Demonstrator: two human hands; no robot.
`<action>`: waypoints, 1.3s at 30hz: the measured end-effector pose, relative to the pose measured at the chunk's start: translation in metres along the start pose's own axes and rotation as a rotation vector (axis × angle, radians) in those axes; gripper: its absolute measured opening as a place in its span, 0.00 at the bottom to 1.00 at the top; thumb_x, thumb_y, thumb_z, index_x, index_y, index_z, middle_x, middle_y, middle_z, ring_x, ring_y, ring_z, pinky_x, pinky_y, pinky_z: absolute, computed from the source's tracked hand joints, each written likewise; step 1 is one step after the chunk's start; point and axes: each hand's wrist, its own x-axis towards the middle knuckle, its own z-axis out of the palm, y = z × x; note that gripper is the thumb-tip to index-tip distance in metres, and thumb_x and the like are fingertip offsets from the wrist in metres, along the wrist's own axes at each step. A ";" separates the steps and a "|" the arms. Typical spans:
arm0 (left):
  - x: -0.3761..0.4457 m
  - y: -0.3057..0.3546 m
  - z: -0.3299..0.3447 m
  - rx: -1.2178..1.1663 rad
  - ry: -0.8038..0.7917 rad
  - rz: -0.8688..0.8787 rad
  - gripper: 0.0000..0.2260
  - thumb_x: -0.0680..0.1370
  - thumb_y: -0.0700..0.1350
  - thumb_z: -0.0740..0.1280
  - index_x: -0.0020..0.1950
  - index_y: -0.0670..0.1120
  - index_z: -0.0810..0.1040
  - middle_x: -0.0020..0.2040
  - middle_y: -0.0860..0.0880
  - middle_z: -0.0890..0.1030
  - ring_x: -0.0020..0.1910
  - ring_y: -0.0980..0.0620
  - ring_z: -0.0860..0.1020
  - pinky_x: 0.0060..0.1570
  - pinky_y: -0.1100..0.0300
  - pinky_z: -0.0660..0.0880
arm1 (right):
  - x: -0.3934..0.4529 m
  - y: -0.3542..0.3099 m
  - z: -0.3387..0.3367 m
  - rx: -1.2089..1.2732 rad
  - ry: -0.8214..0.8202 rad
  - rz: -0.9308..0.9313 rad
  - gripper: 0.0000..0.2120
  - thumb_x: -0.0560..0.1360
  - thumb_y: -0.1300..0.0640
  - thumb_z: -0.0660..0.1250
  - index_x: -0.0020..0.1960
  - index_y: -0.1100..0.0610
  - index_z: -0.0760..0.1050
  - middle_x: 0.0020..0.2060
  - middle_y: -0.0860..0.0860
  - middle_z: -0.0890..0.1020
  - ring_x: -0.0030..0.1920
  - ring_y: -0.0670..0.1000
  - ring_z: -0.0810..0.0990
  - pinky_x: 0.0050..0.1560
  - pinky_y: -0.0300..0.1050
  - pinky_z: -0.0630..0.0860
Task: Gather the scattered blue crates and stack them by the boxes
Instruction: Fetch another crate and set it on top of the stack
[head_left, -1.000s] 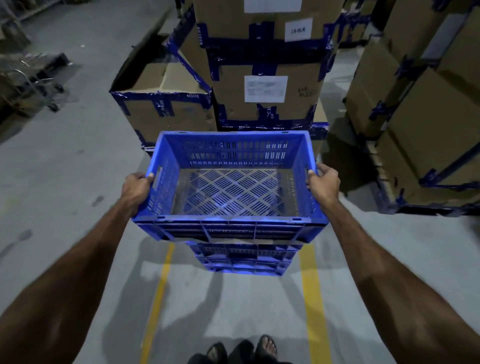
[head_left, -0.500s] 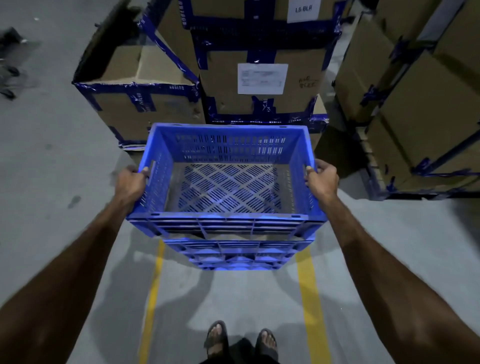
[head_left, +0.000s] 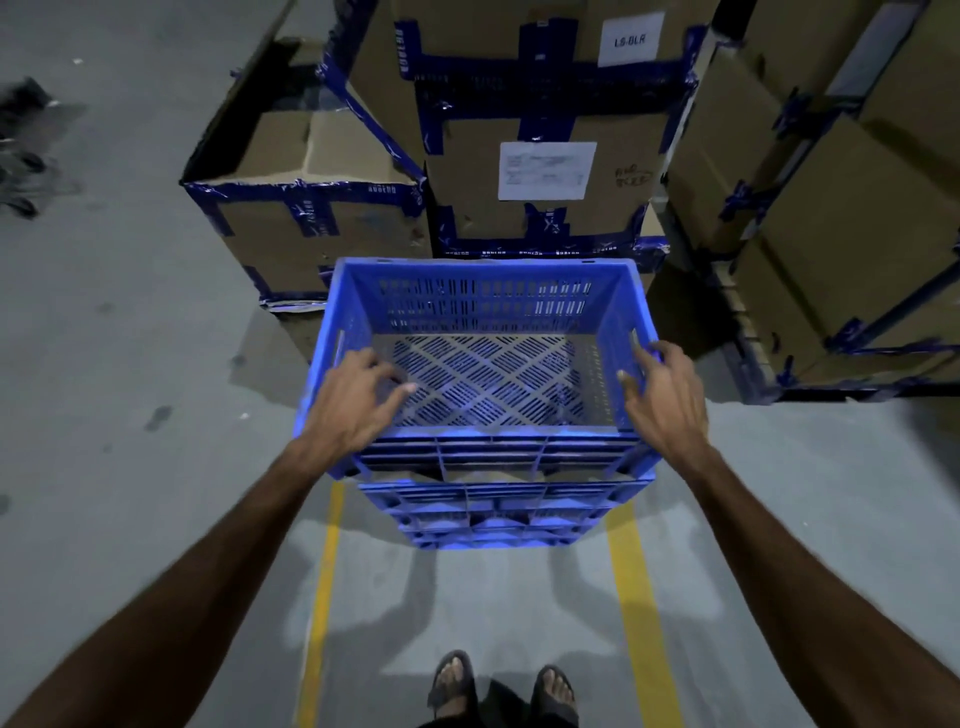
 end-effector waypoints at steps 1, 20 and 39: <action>-0.006 0.003 0.001 -0.038 -0.068 0.021 0.24 0.79 0.68 0.57 0.50 0.52 0.82 0.47 0.51 0.78 0.50 0.44 0.79 0.48 0.50 0.74 | -0.011 -0.005 0.001 -0.032 0.003 -0.076 0.20 0.81 0.46 0.62 0.66 0.58 0.79 0.65 0.59 0.77 0.66 0.62 0.74 0.68 0.59 0.69; -0.066 -0.011 -0.007 0.161 -0.013 0.119 0.23 0.81 0.67 0.51 0.41 0.51 0.70 0.43 0.42 0.84 0.45 0.37 0.81 0.42 0.47 0.73 | -0.061 -0.009 -0.013 0.009 -0.097 -0.386 0.29 0.80 0.31 0.55 0.47 0.54 0.81 0.42 0.53 0.85 0.43 0.57 0.82 0.41 0.46 0.64; -0.064 0.008 0.003 0.133 -0.055 0.035 0.27 0.81 0.69 0.49 0.43 0.48 0.74 0.44 0.43 0.84 0.45 0.37 0.81 0.43 0.45 0.76 | -0.046 0.026 -0.026 0.125 -0.233 -0.337 0.26 0.77 0.28 0.57 0.48 0.49 0.80 0.38 0.46 0.79 0.39 0.51 0.78 0.38 0.45 0.66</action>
